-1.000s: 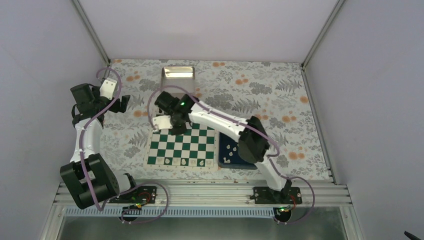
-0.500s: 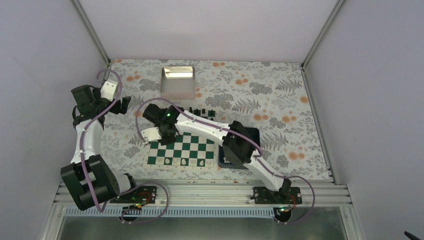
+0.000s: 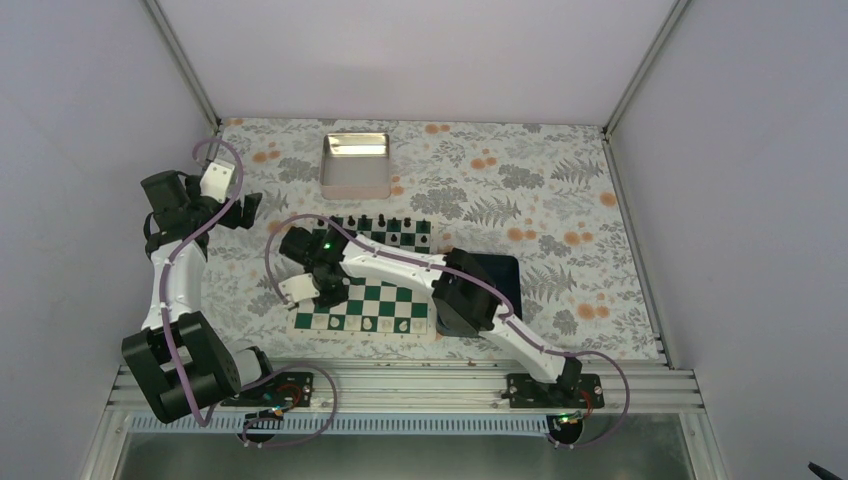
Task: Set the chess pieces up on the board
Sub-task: Place the chess piece on the chessboard.
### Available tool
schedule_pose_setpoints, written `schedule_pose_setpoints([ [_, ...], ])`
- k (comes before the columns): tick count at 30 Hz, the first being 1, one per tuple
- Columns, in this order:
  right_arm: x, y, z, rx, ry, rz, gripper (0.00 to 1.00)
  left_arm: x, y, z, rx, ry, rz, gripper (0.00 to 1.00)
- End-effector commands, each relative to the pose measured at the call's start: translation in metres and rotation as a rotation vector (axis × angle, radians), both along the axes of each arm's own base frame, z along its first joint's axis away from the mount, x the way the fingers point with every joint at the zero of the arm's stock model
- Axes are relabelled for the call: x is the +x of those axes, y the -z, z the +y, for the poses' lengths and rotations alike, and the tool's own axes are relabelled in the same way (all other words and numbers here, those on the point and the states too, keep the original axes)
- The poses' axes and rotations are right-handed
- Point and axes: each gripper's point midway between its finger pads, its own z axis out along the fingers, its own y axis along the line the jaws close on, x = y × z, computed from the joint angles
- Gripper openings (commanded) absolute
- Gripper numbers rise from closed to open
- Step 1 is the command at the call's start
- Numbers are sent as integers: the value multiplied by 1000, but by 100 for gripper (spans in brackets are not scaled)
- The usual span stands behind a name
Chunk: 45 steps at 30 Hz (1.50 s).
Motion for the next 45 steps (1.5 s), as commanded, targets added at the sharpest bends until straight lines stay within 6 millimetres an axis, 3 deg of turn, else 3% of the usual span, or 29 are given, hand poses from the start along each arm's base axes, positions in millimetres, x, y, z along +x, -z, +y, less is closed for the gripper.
schedule_pose_setpoints([
  [1,-12,8,0,-12,-33,35,12,-2,-5,-3,-6,22,-26,100],
  [17,-27,15,-7,-50,-61,69,11,-3,-5,-3,-10,26,-27,100],
  [33,-19,19,-4,-34,-45,32,17,-3,-4,-2,-14,26,-25,100],
  [45,-16,17,1,-9,-43,23,11,-3,-5,-2,-15,25,-28,100],
])
